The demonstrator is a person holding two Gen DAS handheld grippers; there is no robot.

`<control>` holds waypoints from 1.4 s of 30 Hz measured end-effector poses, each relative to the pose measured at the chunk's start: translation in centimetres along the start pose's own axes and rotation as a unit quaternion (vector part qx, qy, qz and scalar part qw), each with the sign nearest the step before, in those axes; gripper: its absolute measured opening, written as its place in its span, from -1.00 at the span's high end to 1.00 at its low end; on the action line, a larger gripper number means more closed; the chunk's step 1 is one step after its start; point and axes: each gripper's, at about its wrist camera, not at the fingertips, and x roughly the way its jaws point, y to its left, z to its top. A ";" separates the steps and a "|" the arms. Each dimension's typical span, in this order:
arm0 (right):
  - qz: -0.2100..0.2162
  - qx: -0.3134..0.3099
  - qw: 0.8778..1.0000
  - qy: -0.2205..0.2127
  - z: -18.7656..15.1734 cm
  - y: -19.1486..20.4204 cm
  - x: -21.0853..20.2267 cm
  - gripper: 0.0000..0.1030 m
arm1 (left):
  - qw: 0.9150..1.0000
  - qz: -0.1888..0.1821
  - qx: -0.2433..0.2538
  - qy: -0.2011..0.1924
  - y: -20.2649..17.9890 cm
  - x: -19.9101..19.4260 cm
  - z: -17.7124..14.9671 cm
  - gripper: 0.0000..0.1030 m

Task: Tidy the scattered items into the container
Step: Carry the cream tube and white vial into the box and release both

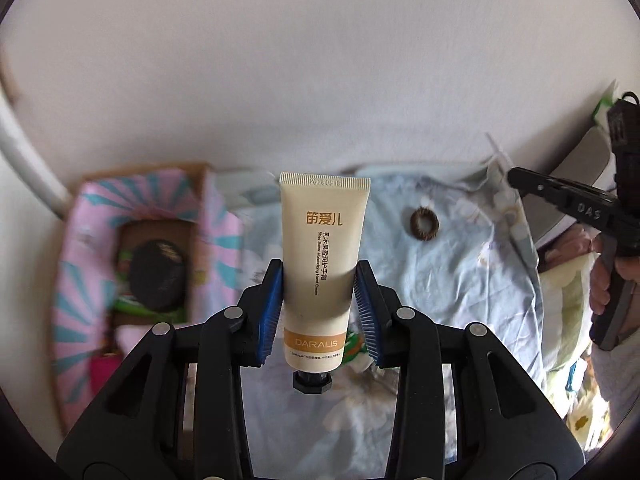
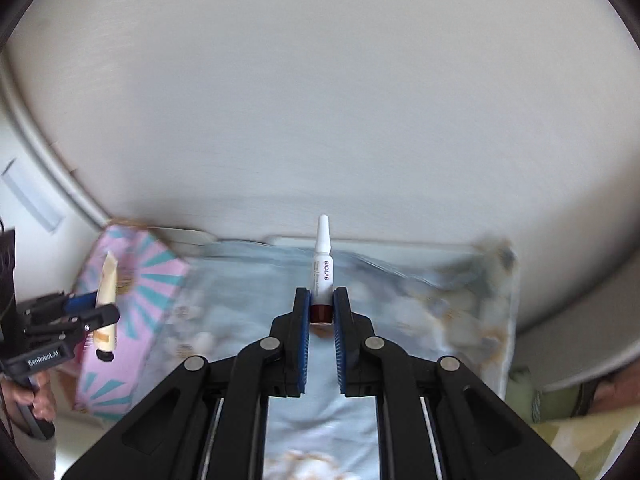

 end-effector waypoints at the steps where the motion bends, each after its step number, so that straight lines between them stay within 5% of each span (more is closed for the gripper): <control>1: 0.012 -0.015 1.000 -0.004 1.0 0.8 -0.1 0.80 | 1.000 0.005 -0.003 -0.007 0.4 -1.2 0.0 0.37; 10: 0.114 -0.141 0.983 0.001 5.4 14.3 2.6 0.80 | 0.994 0.079 -0.076 -0.007 8.2 -7.8 -3.0 0.37; 17: 0.187 -0.214 0.956 0.077 4.9 24.5 8.7 0.80 | 0.985 0.092 -0.144 0.039 13.3 -6.0 -8.3 0.37; 22: 0.198 -0.238 0.941 0.137 2.9 29.1 13.0 0.80 | 0.978 0.100 -0.169 0.069 14.2 -3.1 -10.6 0.37; 36: 0.149 -0.282 0.929 0.191 0.2 32.2 17.3 0.80 | 0.981 0.104 -0.152 0.064 15.0 -1.7 -11.3 0.35; 38: 0.147 -0.279 0.930 0.189 0.0 32.1 17.2 0.80 | 0.981 0.109 -0.149 0.066 15.1 -1.6 -11.2 0.19; 40: 0.153 -0.276 0.929 0.192 -0.1 31.9 17.2 0.74 | 0.981 0.108 -0.146 0.067 15.1 -1.6 -11.1 -0.24; 42: 0.154 -0.272 0.929 0.197 -0.1 31.6 17.1 0.50 | 0.982 0.110 -0.141 0.061 14.9 -1.8 -11.0 -0.29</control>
